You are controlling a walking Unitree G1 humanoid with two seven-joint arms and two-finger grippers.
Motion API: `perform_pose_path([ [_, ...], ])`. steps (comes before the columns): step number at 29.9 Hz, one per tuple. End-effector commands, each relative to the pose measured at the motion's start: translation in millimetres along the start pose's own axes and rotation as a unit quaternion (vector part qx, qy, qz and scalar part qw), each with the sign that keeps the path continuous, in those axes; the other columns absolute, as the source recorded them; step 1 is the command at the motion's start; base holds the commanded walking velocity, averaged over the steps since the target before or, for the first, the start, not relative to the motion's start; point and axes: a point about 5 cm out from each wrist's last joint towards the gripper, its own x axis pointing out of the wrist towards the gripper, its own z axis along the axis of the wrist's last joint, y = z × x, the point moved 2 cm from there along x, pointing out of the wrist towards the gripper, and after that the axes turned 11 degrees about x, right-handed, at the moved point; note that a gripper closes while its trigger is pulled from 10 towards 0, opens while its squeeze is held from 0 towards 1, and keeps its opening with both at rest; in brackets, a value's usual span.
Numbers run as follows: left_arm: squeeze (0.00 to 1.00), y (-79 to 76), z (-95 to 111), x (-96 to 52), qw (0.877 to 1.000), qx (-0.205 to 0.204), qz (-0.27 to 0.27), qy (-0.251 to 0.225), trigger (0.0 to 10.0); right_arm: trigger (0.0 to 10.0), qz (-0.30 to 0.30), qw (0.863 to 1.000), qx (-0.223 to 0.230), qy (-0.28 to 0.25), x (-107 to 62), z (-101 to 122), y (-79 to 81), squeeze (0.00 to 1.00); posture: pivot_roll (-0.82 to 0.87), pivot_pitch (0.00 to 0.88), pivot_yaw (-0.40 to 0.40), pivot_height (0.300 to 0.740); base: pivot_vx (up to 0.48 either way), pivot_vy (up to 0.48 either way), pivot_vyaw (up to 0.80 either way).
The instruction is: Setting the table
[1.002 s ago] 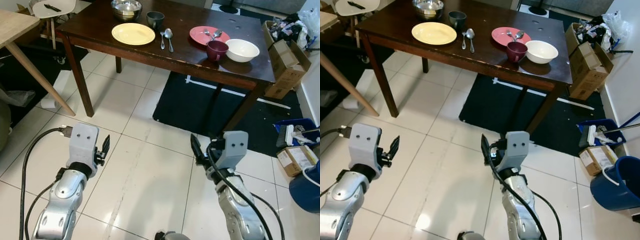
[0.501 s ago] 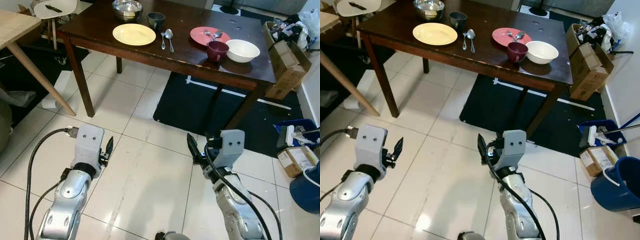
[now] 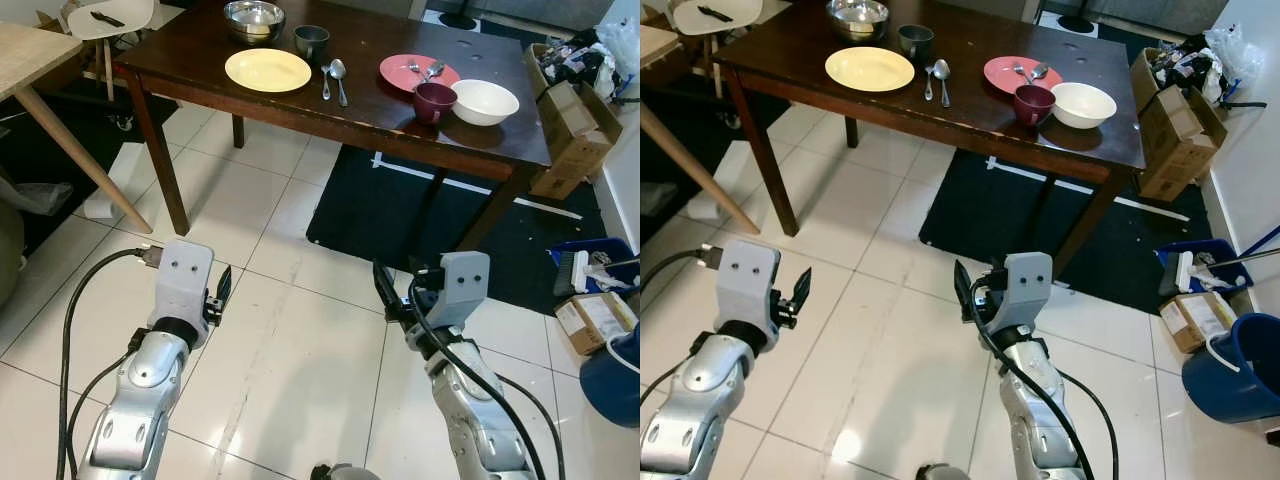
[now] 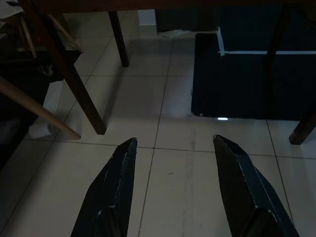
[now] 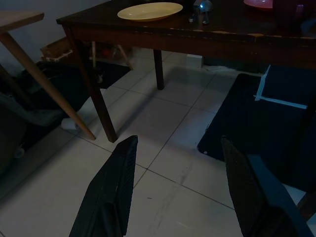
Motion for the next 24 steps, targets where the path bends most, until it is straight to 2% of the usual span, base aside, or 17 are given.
perform_pose_path([
  [1,0.00,-4.5,-5.8,-1.4,1.000,0.003,-0.008,0.010,10.0,10.0,-0.003,1.000,0.002,0.009,-0.9,-4.1,-1.9,0.00,-0.11,0.034,-0.011,0.740,0.000,0.000,0.00],
  [24,0.00,-10.1,0.0,-1.4,0.999,-0.010,-0.029,-0.013,10.0,10.0,0.000,1.000,0.004,0.009,-2.3,-4.5,-2.8,0.00,-0.12,0.024,-0.013,0.740,0.000,0.000,0.00],
])
